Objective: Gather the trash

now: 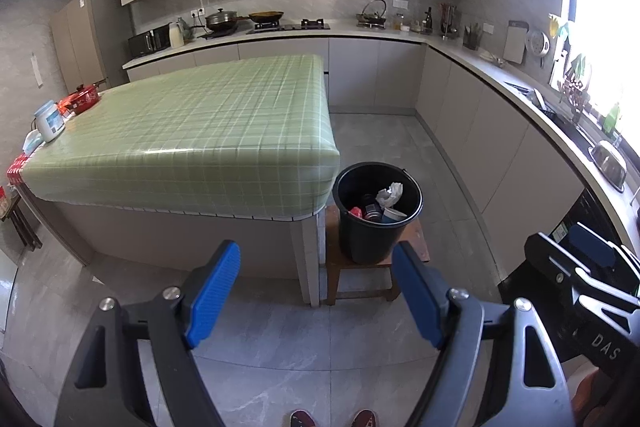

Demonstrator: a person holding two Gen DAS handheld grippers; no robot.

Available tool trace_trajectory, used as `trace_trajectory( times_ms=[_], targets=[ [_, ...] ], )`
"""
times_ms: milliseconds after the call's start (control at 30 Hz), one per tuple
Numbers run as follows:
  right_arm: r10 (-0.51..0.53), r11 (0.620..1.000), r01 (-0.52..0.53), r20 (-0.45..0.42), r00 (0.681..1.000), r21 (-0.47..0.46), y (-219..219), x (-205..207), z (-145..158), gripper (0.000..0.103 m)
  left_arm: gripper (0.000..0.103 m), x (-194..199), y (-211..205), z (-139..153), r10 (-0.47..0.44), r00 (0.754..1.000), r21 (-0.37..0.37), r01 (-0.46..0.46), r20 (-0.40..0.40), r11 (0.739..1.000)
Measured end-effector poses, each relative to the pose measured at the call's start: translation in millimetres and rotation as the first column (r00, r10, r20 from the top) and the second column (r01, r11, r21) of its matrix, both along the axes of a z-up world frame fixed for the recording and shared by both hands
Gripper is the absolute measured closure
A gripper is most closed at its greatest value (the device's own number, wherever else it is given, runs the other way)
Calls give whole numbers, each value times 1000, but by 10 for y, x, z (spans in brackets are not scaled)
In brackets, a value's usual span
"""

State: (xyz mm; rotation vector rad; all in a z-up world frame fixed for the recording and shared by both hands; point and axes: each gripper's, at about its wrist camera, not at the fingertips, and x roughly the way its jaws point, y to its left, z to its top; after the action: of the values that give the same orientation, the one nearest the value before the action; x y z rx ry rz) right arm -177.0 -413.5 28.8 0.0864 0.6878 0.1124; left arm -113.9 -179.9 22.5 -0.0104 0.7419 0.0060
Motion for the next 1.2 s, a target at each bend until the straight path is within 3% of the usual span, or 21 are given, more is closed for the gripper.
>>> trace_trajectory(
  times_ms=[1200],
  targets=[
    [1,1000,-1,-2,1000,-7,37,-21,-7,22,23,-64,-67,80,-9,1000,6,9,12,1000]
  ],
)
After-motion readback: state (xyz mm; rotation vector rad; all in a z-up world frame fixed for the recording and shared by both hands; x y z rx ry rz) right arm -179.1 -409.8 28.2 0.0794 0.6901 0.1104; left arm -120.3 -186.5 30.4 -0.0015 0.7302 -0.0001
